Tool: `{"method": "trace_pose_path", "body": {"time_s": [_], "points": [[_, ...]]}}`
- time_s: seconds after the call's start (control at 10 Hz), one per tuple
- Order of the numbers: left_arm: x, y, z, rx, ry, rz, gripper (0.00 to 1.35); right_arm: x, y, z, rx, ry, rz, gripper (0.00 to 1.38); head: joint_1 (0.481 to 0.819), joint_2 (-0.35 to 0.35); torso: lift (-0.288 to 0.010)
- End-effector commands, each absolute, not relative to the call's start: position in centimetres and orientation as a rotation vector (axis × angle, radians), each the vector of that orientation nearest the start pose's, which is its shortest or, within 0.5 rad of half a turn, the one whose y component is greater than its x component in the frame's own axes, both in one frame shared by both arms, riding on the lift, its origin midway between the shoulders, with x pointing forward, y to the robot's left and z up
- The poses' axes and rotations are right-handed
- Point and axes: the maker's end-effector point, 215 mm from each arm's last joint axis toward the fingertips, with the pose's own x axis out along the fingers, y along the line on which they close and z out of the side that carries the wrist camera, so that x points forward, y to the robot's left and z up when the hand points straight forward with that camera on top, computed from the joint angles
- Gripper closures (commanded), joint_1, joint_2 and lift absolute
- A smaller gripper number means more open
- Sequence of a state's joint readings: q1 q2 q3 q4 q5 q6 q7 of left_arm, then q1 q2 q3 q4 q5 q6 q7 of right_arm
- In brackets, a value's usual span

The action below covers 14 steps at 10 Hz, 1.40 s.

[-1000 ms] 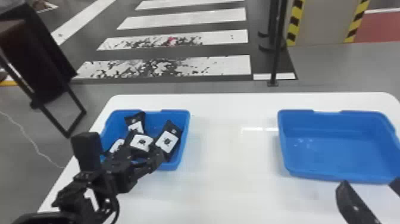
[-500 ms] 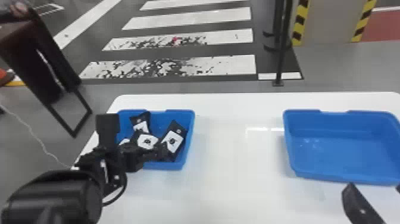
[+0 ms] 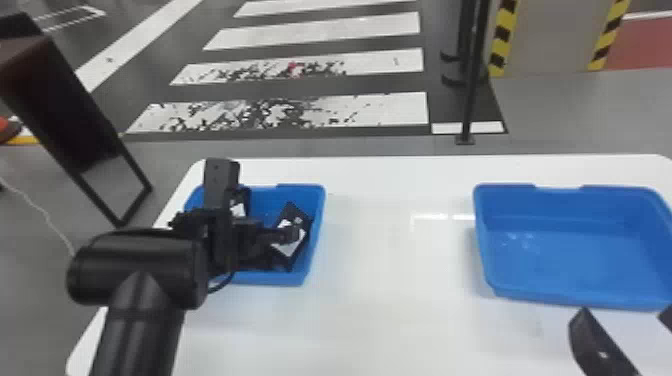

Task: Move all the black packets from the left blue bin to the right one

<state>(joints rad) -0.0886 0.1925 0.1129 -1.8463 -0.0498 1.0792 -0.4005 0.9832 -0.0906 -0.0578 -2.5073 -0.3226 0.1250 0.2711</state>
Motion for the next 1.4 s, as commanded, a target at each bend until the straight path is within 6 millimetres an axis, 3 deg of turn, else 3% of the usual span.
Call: {"method": "trace_pose_path", "body": {"time_s": [0.0, 0.2, 0.7, 0.8, 0.9, 1.0, 1.1, 1.2, 1.3], "points": [[54.4, 28.9, -43.6, 0.067, 0.756, -0.186, 0.10, 31.5, -17.6, -29.0, 0.247, 0.144, 0.317, 0.12, 0.695, 0.178, -0.140], [54.3, 28.8, -43.9, 0.117, 0.783, -0.176, 0.10, 31.5, -17.5, -29.3, 0.251, 0.147, 0.320, 0.12, 0.695, 0.149, -0.140], [53.9, 30.9, -45.7, 0.126, 0.853, -0.126, 0.19, 31.6, -17.4, -29.5, 0.262, 0.147, 0.324, 0.12, 0.695, 0.169, -0.140], [54.3, 30.9, -46.2, 0.119, 0.859, -0.132, 0.27, 31.6, -17.5, -29.6, 0.263, 0.150, 0.324, 0.12, 0.695, 0.172, -0.140], [54.3, 30.8, -46.7, 0.115, 0.869, -0.136, 0.45, 31.7, -17.5, -29.7, 0.264, 0.149, 0.324, 0.12, 0.695, 0.175, -0.140], [54.6, 30.5, -46.7, 0.119, 0.861, -0.142, 0.76, 31.7, -17.5, -29.7, 0.264, 0.149, 0.324, 0.12, 0.695, 0.174, -0.140], [55.0, 30.4, -46.4, 0.127, 0.840, -0.144, 0.89, 31.7, -17.5, -29.7, 0.264, 0.149, 0.324, 0.12, 0.695, 0.173, -0.140], [55.0, 29.7, -46.6, 0.133, 0.841, -0.155, 0.89, 31.7, -17.5, -29.7, 0.264, 0.149, 0.324, 0.12, 0.695, 0.170, -0.140], [55.5, 29.2, -46.2, 0.156, 0.821, -0.165, 1.12, 31.7, -17.4, -29.7, 0.266, 0.149, 0.324, 0.12, 0.695, 0.166, -0.140]]}}
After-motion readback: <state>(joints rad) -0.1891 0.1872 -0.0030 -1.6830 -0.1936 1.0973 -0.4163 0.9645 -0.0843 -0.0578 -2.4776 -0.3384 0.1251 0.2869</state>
